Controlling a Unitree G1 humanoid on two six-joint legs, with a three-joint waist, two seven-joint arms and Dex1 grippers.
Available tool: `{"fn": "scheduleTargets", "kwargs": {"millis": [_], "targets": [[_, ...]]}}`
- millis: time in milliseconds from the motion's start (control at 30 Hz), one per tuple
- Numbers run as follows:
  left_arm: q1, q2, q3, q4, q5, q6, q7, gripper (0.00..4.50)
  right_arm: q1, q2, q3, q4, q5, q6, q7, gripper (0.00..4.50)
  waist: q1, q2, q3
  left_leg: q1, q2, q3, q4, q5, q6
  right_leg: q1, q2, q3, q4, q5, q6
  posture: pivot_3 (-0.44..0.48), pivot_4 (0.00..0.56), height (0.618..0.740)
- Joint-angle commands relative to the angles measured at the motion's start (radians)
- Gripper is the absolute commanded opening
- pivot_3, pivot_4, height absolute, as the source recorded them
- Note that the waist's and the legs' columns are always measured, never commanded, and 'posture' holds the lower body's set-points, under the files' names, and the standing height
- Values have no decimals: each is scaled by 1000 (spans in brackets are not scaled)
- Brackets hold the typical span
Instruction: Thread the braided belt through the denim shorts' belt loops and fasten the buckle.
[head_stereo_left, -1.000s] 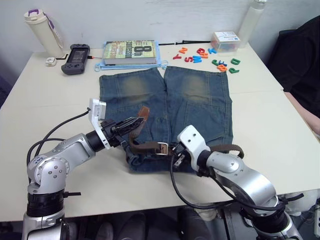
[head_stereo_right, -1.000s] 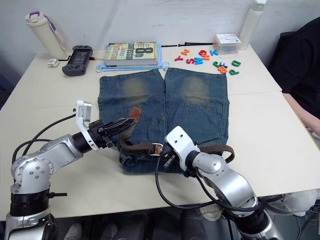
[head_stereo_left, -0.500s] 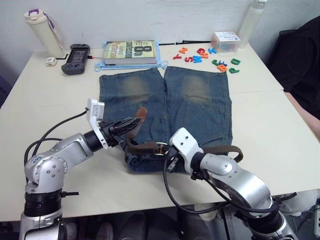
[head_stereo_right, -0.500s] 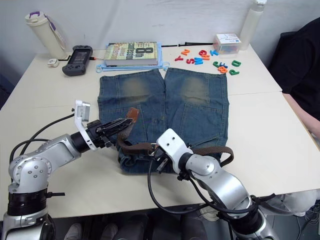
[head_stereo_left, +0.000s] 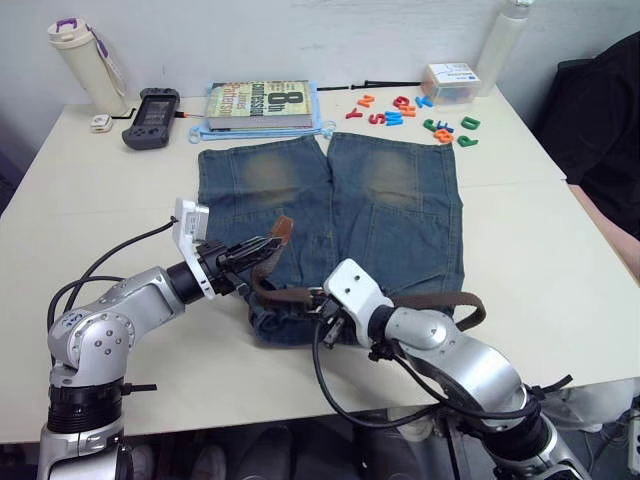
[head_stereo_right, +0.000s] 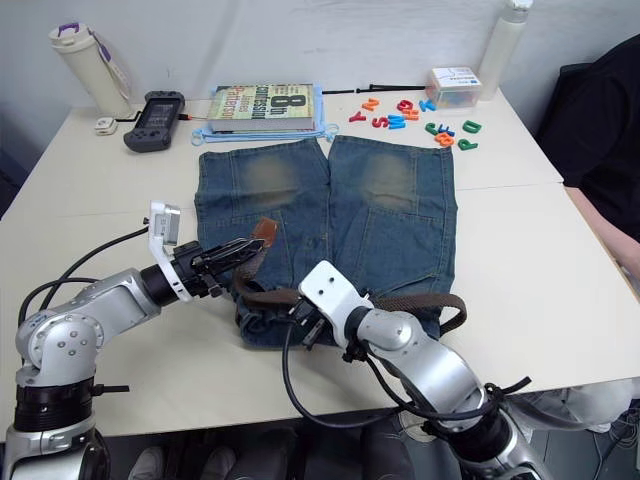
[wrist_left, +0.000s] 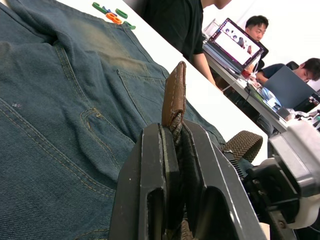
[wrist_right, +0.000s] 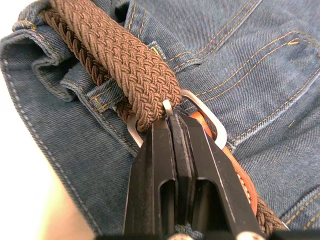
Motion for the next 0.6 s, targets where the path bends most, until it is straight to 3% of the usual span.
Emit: {"fn": "scheduleTargets", "kwargs": {"millis": [33,300,600], "targets": [[-61,-28,2,-54,-20,-19,16,0,-9,-7,35,14,-5,11,17,45,1,0,0,0,0,0,0,0,0,0,0,0,0,0,0,0,150,740],[-241,-184,-77,-52,7,-49,96,0,-22,-19,81,46,4,87,42,45,-2,-1,0,0,0,0,0,0,0,0,0,0,0,0,0,0,150,740],[-340,-372,-212,110,185,-173,62,0,-77,-59,177,39,-35,146,38,45,3,-1,-1,0,0,0,1,0,0,0,0,0,0,0,0,0,150,740]]}}
